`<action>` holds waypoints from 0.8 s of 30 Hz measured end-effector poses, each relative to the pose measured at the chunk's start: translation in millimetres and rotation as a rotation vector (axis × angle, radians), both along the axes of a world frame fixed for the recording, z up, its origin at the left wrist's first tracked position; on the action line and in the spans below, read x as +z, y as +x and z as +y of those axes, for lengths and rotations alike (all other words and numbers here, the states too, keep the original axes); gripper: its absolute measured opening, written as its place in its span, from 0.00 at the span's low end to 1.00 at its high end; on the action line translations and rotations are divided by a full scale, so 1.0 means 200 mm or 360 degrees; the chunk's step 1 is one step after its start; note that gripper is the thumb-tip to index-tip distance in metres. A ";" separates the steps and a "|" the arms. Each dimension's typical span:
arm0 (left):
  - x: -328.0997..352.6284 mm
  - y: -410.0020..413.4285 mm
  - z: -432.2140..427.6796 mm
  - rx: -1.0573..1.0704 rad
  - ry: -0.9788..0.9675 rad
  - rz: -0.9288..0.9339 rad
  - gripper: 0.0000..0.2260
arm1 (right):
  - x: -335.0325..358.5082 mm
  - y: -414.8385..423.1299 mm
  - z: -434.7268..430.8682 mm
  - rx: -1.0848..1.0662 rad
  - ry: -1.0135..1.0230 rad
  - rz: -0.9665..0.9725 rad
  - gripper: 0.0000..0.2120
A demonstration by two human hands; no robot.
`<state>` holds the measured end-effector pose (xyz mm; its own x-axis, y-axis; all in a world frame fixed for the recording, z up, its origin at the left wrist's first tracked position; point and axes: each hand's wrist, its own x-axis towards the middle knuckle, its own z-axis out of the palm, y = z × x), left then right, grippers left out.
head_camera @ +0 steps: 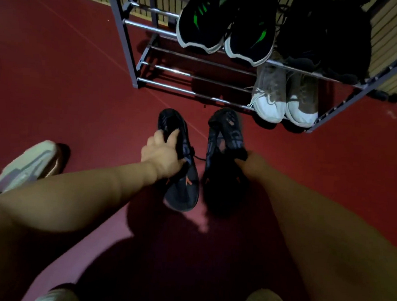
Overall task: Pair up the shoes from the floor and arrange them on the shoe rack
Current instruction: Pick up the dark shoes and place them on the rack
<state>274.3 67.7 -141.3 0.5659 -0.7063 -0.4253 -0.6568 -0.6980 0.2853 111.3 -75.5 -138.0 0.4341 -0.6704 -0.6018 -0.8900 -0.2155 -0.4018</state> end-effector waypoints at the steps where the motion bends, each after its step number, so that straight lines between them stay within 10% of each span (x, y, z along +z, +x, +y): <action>1: -0.03 -0.02 0.03 0.0106 0.0074 0.0052 0.38 | -0.02 0.00 0.00 0.0024 -0.0033 -0.0022 0.19; 19: -0.20 0.16 0.17 -0.0012 -0.0233 0.0356 0.51 | -0.16 0.33 0.18 -0.0614 -0.0148 -0.0236 0.24; 24: -0.23 0.13 0.23 0.0015 -0.0311 0.0370 0.47 | -0.20 0.21 0.40 -0.0134 -0.0333 -0.0163 0.36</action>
<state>299.7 112.8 -187.9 0.4763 -0.7825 -0.4010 -0.5518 -0.6211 0.5566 153.4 4.2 -178.7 0.4231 -0.8122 -0.4017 -0.8652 -0.2304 -0.4454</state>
